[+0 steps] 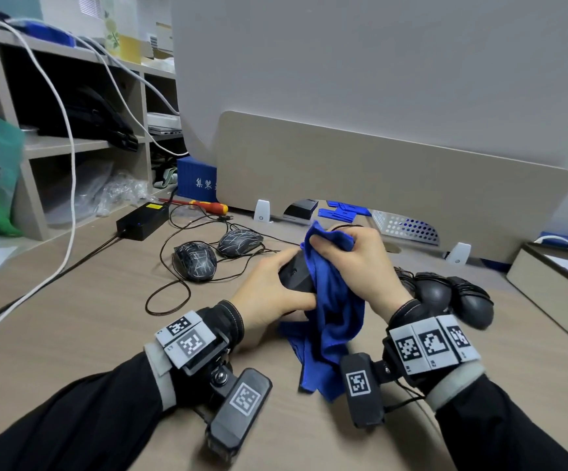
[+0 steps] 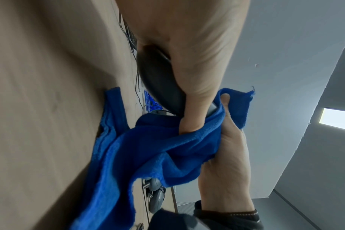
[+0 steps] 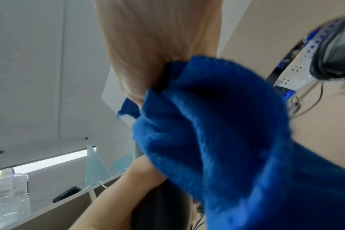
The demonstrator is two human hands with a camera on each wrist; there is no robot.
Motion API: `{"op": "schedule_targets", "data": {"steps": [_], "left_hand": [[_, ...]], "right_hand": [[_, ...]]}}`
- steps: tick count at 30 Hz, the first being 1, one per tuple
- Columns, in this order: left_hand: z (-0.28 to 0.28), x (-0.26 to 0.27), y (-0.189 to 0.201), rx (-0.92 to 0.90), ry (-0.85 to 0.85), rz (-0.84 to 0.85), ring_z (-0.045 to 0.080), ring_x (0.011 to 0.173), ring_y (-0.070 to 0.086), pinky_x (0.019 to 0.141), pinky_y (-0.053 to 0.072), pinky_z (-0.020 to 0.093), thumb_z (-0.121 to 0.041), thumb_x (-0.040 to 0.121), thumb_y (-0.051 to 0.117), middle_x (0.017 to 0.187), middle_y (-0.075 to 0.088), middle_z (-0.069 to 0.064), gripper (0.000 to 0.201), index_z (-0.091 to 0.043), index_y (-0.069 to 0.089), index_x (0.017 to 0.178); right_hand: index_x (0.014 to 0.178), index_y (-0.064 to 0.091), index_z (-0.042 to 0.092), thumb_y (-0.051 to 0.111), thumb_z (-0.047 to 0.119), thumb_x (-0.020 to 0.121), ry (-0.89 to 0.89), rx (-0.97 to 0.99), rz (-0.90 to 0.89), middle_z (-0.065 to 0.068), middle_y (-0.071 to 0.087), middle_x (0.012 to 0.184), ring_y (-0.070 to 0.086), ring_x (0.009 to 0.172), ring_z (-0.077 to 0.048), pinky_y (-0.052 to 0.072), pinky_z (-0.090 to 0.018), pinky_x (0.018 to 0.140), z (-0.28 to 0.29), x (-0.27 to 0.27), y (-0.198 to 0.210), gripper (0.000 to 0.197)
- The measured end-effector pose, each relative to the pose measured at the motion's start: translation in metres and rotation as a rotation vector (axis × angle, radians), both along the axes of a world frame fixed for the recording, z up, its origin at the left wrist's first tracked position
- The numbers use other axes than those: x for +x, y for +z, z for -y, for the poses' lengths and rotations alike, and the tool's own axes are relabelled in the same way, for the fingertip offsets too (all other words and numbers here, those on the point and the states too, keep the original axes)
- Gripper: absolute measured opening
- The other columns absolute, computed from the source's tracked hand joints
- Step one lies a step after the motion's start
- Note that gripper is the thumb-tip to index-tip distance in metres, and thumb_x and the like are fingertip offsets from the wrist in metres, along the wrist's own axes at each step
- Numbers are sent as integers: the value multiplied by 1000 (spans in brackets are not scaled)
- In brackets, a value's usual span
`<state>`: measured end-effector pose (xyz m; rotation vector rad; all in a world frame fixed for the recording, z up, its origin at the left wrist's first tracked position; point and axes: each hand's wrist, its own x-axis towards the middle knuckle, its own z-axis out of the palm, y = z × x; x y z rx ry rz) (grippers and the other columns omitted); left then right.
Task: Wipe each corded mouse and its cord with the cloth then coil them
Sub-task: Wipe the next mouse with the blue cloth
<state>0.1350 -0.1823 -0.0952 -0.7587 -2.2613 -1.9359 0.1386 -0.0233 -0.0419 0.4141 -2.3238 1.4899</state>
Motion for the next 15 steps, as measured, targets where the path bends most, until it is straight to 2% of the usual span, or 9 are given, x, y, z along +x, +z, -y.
{"op": "schedule_targets", "data": {"steps": [2,4,6,8,12,15], "left_hand": [[1,-1,2,-22,29,-19,12,76,62,70,53,31,-9,60,79,94,70,13,46,-11,66,104],[1,-3,2,-51,60,-46,19,85,66,80,55,38,-21,58,83,95,70,3,50,-20,65,104],[1,-4,0,-97,97,-102,17,93,65,84,54,41,-35,55,85,96,69,-8,54,-28,63,104],[2,-6,-1,-142,131,-150,15,95,64,85,53,42,-45,53,83,97,68,-12,58,-32,60,104],[5,-8,-3,-192,194,-145,20,100,62,85,52,44,-54,51,82,99,67,-13,61,-38,55,103],[5,-5,-1,-179,162,-106,18,96,65,85,54,43,-48,53,85,97,69,-11,60,-34,58,105]], "right_hand": [[58,61,16,69,15,92,-31,-98,24,6,61,59,55,60,-12,44,-27,60,2,2,1,35],[70,68,9,67,14,94,-44,-249,40,-2,75,75,70,74,-23,54,-36,71,-1,3,7,25],[83,71,2,66,14,95,-75,-415,29,-13,77,89,72,85,-28,56,-44,84,-8,2,14,18],[90,71,2,66,16,95,-122,-552,29,-14,77,95,72,89,-27,55,-48,92,-12,1,15,15],[102,69,6,64,25,97,-27,-721,224,-17,74,106,67,94,-34,51,-52,98,-12,2,9,21],[106,71,7,67,25,93,102,-756,408,-19,69,110,66,100,-34,49,-48,101,-16,10,6,22]]}}
